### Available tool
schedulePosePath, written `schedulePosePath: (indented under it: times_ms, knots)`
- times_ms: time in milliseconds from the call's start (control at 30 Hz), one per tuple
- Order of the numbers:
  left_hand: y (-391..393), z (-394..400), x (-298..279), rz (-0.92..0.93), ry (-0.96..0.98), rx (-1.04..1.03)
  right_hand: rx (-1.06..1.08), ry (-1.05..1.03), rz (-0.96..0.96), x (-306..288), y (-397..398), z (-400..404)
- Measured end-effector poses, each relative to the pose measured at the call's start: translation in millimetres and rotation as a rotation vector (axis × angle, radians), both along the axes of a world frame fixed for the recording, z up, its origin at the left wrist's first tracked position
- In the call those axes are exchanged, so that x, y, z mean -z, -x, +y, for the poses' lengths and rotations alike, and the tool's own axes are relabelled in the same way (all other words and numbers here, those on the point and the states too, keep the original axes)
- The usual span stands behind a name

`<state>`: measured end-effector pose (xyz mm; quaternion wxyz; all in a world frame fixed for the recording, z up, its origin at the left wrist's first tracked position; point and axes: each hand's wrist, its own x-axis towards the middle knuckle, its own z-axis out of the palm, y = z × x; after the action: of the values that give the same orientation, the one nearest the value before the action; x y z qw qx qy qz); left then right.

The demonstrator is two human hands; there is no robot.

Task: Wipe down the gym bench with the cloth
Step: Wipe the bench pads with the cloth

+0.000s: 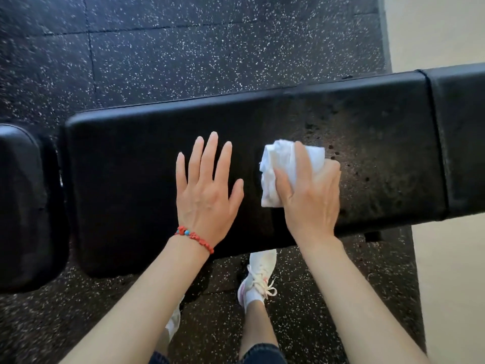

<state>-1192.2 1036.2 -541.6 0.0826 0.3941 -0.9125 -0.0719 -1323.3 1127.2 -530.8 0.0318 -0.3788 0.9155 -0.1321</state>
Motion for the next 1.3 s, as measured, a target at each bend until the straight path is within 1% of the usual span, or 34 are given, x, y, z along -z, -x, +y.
schedulePosePath:
  times_ms: [67, 133, 267, 367, 500, 567, 667, 833, 900, 1000, 1167, 1233, 1300]
  knots:
    - [8.1, 8.1, 0.3, -0.004, -0.011, 0.032, -0.039, 0.006, 0.033, 2.1, 12.7, -7.0]
    - [17.3, 14.6, 3.0, -0.016, -0.03, 0.04, -0.034, 0.035, 0.051, 3.4, 33.0, -29.8]
    - [26.2, 18.9, 8.5, -0.035, -0.005, 0.012, 0.027, 0.054, -0.027, 3.9, 70.3, -66.8]
    - [25.5, 20.3, 8.3, -0.033, -0.003, 0.008, 0.001, 0.075, -0.004, 5.4, 66.4, -41.5]
    - [35.1, 25.9, 4.2, -0.025, -0.016, -0.024, -0.042, 0.04, -0.011, 0.5, 42.3, 45.0]
    - [45.4, 31.6, 2.7, -0.014, -0.022, -0.011, -0.087, 0.021, -0.012, -2.3, 39.0, 74.4]
    - [61.8, 39.0, 4.8, -0.005, -0.028, 0.016, -0.14, 0.035, 0.004, 1.1, 52.8, 70.1]
    - [66.1, 41.6, 9.7, -0.029, -0.012, 0.009, 0.005, 0.078, 0.004, 6.3, 105.5, -0.8]
    - [65.7, 41.7, 9.1, -0.029, -0.005, 0.011, 0.019, 0.074, 0.023, 8.0, 118.7, -14.0]
    - [67.0, 43.4, 6.7, -0.029, -0.003, 0.0, 0.002, 0.061, 0.019, 8.8, 112.6, 10.0]
    - [89.1, 46.2, 1.9, 0.02, -0.003, 0.014, -0.019, 0.002, -0.066, -1.5, 86.0, 95.0]
    - [104.5, 46.1, 1.3, 0.029, -0.013, 0.044, -0.038, -0.011, -0.061, -2.5, 87.6, 103.5]
    - [117.2, 43.5, 3.3, 0.027, -0.015, 0.08, -0.051, -0.014, -0.049, -2.5, 97.2, 93.9]
